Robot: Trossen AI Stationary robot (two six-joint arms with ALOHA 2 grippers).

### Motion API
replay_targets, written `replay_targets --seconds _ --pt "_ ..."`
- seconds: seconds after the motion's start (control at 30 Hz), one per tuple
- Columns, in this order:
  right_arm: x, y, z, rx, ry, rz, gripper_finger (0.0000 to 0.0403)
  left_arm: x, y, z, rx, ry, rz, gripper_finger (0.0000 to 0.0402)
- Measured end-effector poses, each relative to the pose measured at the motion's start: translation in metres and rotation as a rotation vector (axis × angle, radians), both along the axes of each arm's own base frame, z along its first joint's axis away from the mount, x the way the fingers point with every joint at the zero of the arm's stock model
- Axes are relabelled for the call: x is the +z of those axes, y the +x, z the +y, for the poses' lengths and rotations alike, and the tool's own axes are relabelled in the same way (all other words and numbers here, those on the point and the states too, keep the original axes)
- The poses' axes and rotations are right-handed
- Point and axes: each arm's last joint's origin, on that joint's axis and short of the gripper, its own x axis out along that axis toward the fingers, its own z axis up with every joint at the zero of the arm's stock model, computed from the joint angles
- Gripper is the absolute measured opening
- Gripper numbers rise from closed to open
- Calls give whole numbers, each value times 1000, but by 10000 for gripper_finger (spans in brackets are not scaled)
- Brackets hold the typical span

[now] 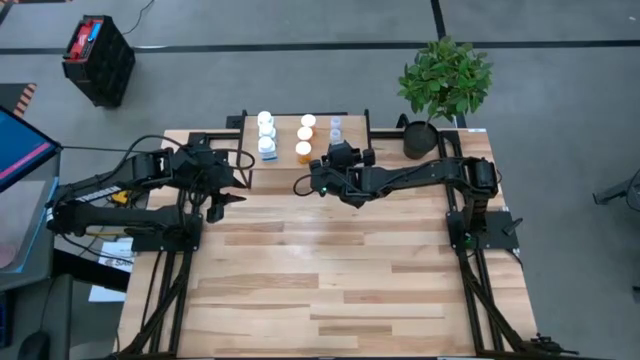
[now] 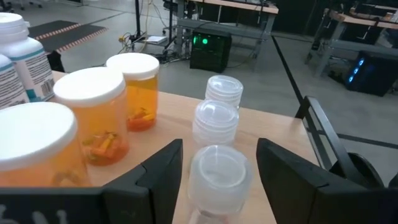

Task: Pick and place medicine bottles onto shelf by color
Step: Return to Home Position

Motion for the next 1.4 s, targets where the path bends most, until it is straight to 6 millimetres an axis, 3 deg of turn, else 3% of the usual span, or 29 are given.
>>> replay_targets --seconds 0.57,0.77,0.93,1.1,1.27,1.4 --pt "6 3 18 54 -25 32 230 0 0 0 3 -4 1 142" --pt "29 1 26 77 -58 57 230 0 0 0 4 -4 0 142" --pt "61 -2 42 137 -103 124 230 2 -3 0 15 7 -14 142" --pt "83 -11 69 239 -153 245 230 13 -27 -6 61 45 -113 142" --pt "104 -30 91 373 -158 292 230 25 -71 -19 124 49 -303 142" --pt "118 -50 100 515 -100 288 230 16 -105 -28 170 23 -509 142"
